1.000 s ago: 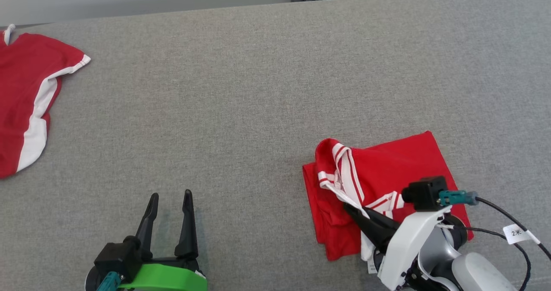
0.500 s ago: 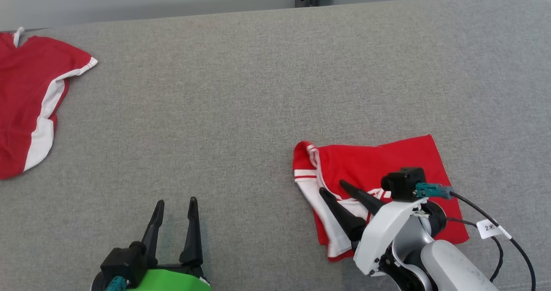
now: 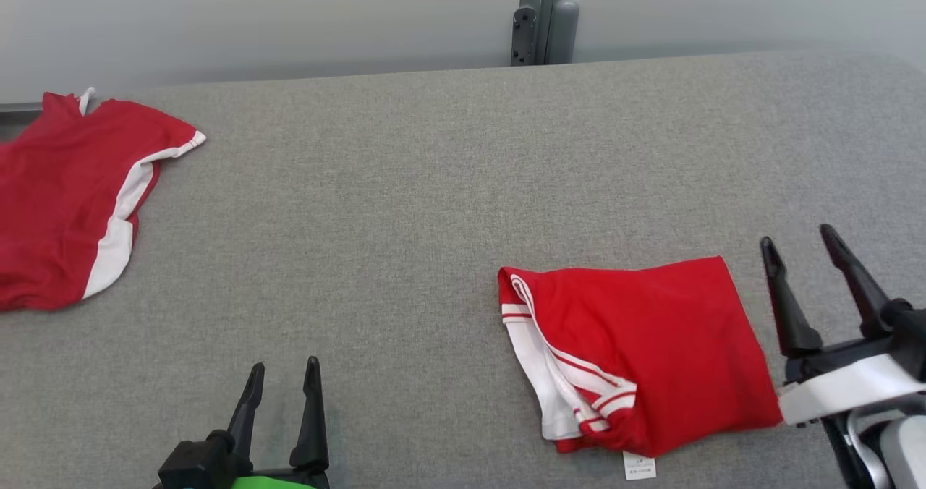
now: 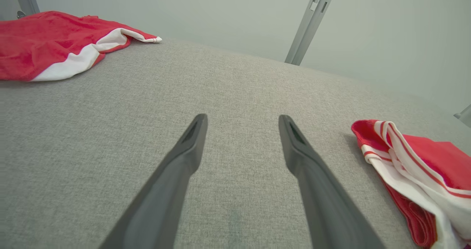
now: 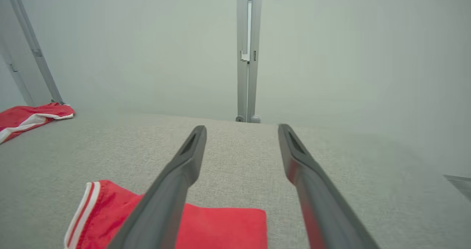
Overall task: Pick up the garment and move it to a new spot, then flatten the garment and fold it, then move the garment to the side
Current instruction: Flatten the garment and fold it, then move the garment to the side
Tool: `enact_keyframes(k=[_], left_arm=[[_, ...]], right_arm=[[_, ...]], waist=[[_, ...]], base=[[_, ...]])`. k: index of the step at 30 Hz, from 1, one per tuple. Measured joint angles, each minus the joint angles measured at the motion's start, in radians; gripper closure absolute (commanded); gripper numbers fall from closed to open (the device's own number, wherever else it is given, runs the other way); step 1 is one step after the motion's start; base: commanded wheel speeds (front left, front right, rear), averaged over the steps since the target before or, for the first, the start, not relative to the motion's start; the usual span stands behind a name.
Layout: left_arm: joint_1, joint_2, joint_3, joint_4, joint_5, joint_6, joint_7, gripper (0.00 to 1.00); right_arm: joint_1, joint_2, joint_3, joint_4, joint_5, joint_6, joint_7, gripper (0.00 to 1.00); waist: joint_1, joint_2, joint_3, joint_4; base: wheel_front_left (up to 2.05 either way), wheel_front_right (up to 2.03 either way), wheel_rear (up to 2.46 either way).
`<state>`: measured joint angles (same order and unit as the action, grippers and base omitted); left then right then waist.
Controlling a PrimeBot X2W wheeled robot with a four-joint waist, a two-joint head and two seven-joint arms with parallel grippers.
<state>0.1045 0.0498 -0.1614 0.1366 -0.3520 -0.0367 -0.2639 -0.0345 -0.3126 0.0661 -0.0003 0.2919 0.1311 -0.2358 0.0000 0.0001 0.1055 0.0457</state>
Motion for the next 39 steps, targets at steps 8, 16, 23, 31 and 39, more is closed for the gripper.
enact_keyframes(k=[8,16,23,31,39], left_arm=[[0.028,0.000,0.032,-0.008,0.000,-0.006,0.000,0.00],[0.045,0.000,0.087,-0.011,0.031,-0.021,0.000,0.00],[0.056,0.000,0.121,-0.035,0.051,-0.026,0.000,0.00],[0.040,0.000,0.120,-0.066,0.057,-0.026,0.000,0.00],[-0.011,0.000,0.090,-0.059,0.054,-0.034,0.000,0.00]], right_arm=[[0.089,0.058,-0.225,0.070,-0.132,0.000,-0.026,0.00],[0.160,0.110,-0.278,0.147,-0.164,0.000,-0.026,0.00],[0.161,0.134,-0.279,0.116,-0.158,0.000,-0.026,0.00],[0.032,0.045,-0.067,0.248,0.055,0.000,0.144,0.00],[-0.123,-0.034,0.045,0.410,0.166,0.000,0.363,0.00]], waist=[[0.0000,0.0000,-0.062,0.012],[0.0000,0.0000,-0.098,0.020],[0.0000,0.0000,-0.100,0.016],[0.0000,-0.0001,-0.047,0.017],[0.0000,0.0000,0.037,0.029]], base=[[0.00,0.00,0.00],[0.00,0.00,0.00],[0.00,0.00,0.00],[0.00,0.00,0.00],[0.00,0.00,0.00]])
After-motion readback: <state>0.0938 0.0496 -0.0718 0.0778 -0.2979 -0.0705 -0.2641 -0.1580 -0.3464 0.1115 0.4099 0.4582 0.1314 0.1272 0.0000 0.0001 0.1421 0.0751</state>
